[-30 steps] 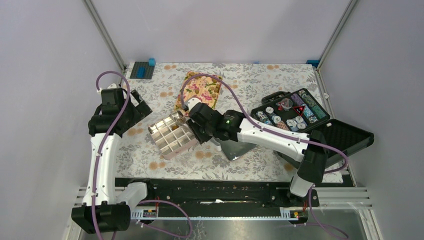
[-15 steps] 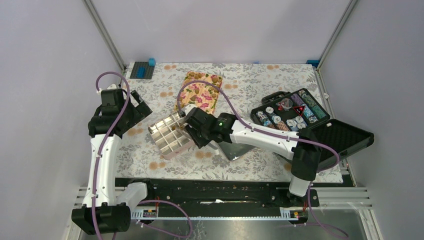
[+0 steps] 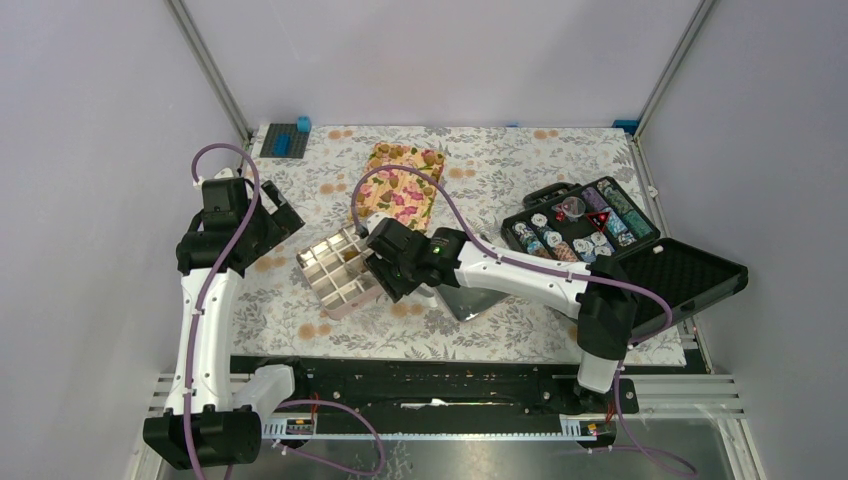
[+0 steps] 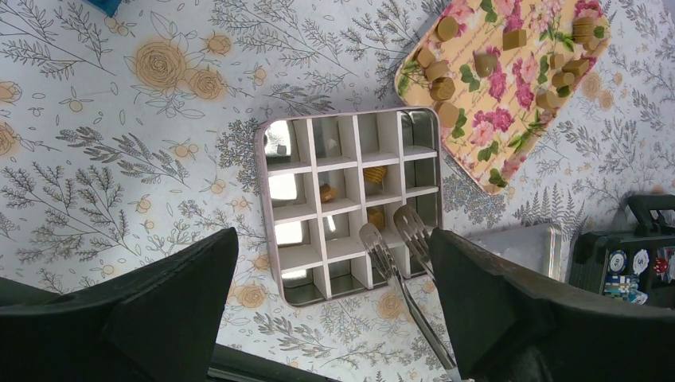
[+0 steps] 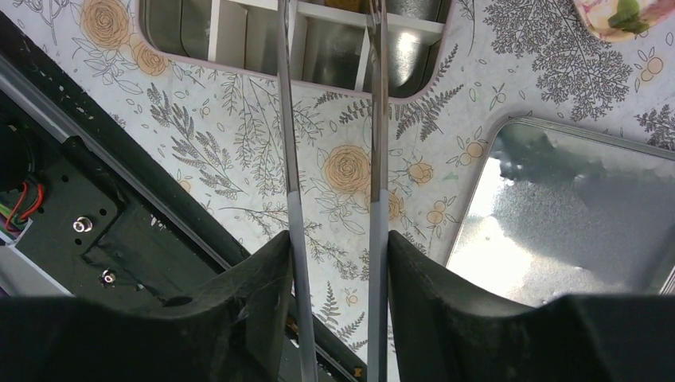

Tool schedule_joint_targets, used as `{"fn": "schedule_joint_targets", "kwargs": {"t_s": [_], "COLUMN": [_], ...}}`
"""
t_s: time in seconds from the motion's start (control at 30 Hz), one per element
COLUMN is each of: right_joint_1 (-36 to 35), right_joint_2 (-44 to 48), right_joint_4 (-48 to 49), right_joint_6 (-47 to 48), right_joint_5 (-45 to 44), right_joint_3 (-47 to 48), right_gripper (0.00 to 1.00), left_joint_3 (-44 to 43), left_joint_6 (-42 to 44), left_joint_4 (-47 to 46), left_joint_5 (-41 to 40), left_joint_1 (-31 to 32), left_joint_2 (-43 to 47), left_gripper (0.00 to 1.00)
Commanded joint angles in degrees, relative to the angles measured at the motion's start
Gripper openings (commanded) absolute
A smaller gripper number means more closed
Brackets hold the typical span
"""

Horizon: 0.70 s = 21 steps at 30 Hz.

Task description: Pack the chocolate

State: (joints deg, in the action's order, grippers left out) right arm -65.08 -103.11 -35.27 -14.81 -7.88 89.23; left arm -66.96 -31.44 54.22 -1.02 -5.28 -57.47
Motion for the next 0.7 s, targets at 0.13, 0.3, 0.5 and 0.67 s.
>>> {"fn": "schedule_joint_targets", "kwargs": {"t_s": [0.13,0.3,0.5,0.67], "right_joint_1": [-0.6,-0.5,1.1,4.4], "right_joint_2": [2.0,3.5,2.9,2.6], "right_joint_4": [1.3,1.5,1.5,1.7], "right_joint_6": [0.6,2.1,4.0,4.1], "right_joint_5": [-3.4,-7.5,-11.3,-10.7], "right_joint_3": [3.0,5.6,7.8,7.5], "right_gripper": [0.31,0.29,0.30,0.30], "left_joint_3": [0.2,0.1,-0.1,-0.3], "left_joint_6": [-0.1,0.1,0.2,0.5], "left_joint_4": [-1.9,-2.0,-1.8,-1.6], "left_joint_5": [0.5,0.7,0.8,0.5], "left_joint_1": [-0.3,-0.3,-0.3,-0.3], "left_joint_2": [1.1,1.2,1.3,1.3], "left_gripper": [0.99,0.99,0.99,0.99]}}
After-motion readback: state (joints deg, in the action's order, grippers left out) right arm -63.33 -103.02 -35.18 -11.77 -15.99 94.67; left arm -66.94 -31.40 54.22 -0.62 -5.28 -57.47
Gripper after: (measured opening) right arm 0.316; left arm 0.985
